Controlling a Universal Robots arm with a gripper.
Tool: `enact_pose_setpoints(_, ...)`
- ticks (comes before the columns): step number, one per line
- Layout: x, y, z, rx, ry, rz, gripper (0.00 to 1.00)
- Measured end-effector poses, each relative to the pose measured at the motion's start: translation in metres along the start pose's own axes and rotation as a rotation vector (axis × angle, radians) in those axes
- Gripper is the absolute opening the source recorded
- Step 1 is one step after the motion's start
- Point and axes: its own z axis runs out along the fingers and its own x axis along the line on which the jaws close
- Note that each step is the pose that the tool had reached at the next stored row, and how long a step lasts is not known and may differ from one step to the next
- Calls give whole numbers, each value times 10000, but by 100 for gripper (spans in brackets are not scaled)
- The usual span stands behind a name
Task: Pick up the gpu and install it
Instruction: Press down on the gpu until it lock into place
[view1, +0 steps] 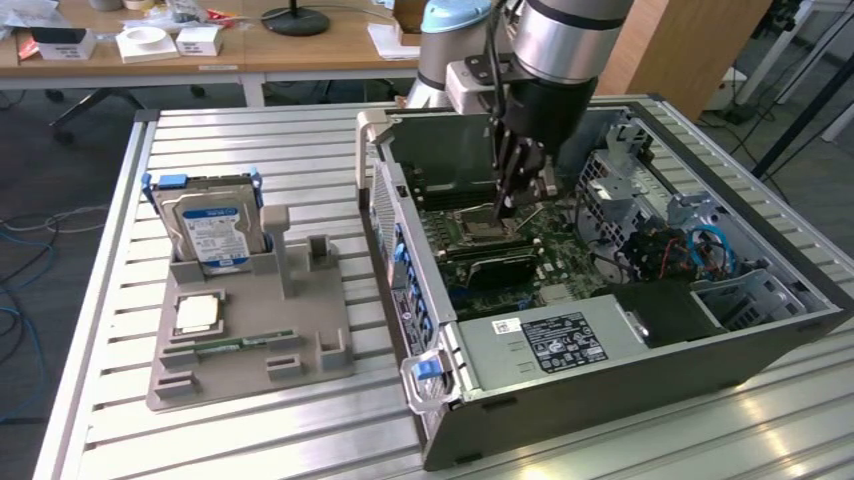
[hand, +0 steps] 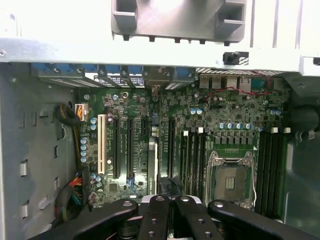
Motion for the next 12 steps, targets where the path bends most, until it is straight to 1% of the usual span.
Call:
enact_pose_setpoints(3, -4, -3, -80, -1, 1, 0, 10)
enact_pose_setpoints(5, -6, -4, -114, -1, 0, 1, 10)
enact_pose_setpoints(12, -6, -5, -116, -1, 0, 0, 10)
